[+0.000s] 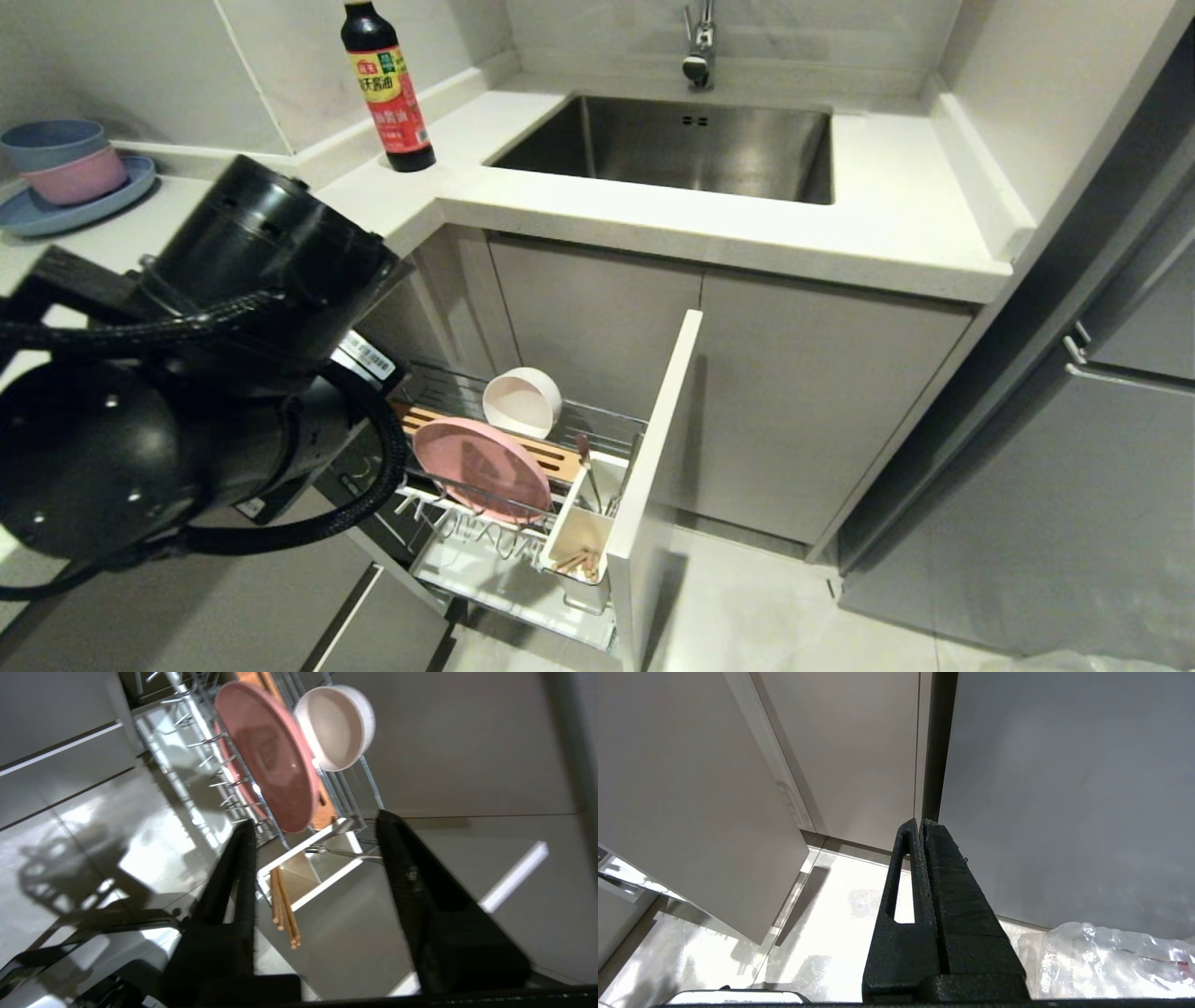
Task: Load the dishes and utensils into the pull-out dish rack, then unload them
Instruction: Take the plate out of the cupboard
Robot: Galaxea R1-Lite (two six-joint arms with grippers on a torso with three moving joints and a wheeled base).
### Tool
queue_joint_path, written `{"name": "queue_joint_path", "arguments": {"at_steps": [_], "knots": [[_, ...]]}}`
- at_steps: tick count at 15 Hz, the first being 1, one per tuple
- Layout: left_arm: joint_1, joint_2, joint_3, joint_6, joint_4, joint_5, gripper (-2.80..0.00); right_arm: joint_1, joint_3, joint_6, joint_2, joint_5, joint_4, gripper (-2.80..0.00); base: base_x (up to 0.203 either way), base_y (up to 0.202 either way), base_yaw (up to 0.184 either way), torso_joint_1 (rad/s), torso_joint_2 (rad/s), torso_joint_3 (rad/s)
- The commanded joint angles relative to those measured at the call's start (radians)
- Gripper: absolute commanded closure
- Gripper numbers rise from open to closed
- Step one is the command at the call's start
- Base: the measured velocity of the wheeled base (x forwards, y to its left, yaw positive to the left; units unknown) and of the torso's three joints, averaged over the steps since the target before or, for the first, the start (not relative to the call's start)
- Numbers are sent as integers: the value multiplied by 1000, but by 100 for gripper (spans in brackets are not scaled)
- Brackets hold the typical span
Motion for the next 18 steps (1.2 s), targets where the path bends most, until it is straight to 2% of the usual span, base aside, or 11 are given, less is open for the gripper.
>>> {"name": "queue_joint_path", "arguments": {"at_steps": [1, 7, 14, 18], "knots": [[18, 72, -26, -21, 12, 5, -280, 1, 0, 0, 0, 0, 1, 0, 0, 0, 0, 0, 0, 0], [91, 188, -60, -47, 9, -11, -280, 1, 1, 0, 0, 0, 0, 0, 0, 0, 0, 0, 0, 0], [226, 353, -103, -83, -19, -231, -280, 1, 1, 0, 0, -1, -1, 0, 0, 0, 0, 0, 0, 0], [267, 456, -136, -83, -57, -283, -280, 1, 0, 0, 0, 1, 1, 0, 0, 0, 0, 0, 0, 0]]}}
